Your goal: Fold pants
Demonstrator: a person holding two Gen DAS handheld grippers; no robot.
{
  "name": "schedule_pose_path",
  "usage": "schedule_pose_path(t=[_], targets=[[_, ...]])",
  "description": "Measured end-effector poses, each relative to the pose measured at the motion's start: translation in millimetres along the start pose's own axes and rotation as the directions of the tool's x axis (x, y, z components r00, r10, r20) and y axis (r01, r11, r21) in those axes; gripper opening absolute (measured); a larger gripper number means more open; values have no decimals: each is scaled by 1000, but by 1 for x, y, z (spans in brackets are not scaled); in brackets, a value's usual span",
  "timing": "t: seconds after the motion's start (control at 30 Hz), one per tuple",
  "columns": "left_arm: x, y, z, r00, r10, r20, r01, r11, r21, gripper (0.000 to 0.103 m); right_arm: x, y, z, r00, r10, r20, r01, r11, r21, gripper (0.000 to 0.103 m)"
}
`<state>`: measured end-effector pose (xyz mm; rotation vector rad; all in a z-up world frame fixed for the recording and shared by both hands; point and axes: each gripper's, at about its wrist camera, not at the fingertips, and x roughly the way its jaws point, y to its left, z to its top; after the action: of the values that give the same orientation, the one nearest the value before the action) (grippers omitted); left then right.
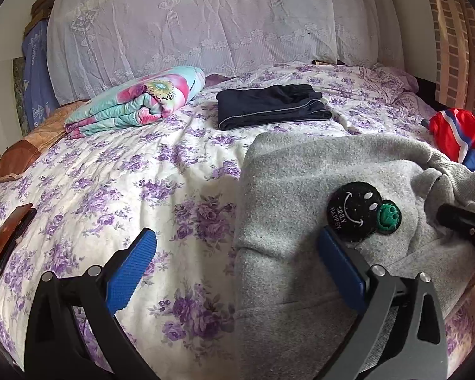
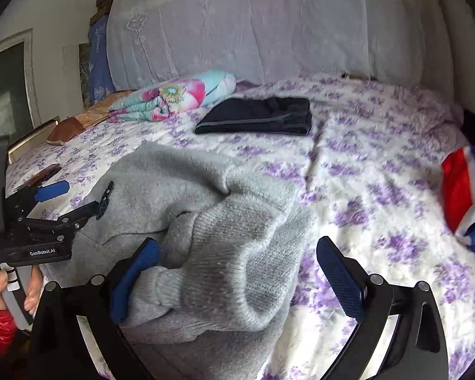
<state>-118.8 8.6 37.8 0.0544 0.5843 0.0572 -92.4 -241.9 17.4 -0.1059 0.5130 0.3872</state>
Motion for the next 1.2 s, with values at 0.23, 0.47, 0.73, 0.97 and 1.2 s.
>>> schedule_pose_path(t=[0.23, 0.47, 0.73, 0.97, 1.2], targets=[[3, 7, -1, 999, -33, -19, 32, 999, -36, 99, 7, 34, 0, 982, -190, -11, 184, 963, -196, 100], [-1, 5, -3, 1000, -3, -5, 3, 1000, -21, 99, 19, 1, 0, 993, 0, -116, -3, 1000, -22, 100], [-7, 7, -7, 1000, -18, 1, 18, 999, -33, 99, 18, 0, -2, 994, -2, -113, -1, 1000, -23, 100], [-1, 18, -6, 995, -100, -32, 96, 991, -88, 98, 18, 0, -2, 993, 1, -114, -3, 1000, -23, 100], [3, 33, -17, 977, -203, -58, 190, 966, -178, 99, 18, 0, -2, 993, 2, -114, -4, 1000, -23, 100]])
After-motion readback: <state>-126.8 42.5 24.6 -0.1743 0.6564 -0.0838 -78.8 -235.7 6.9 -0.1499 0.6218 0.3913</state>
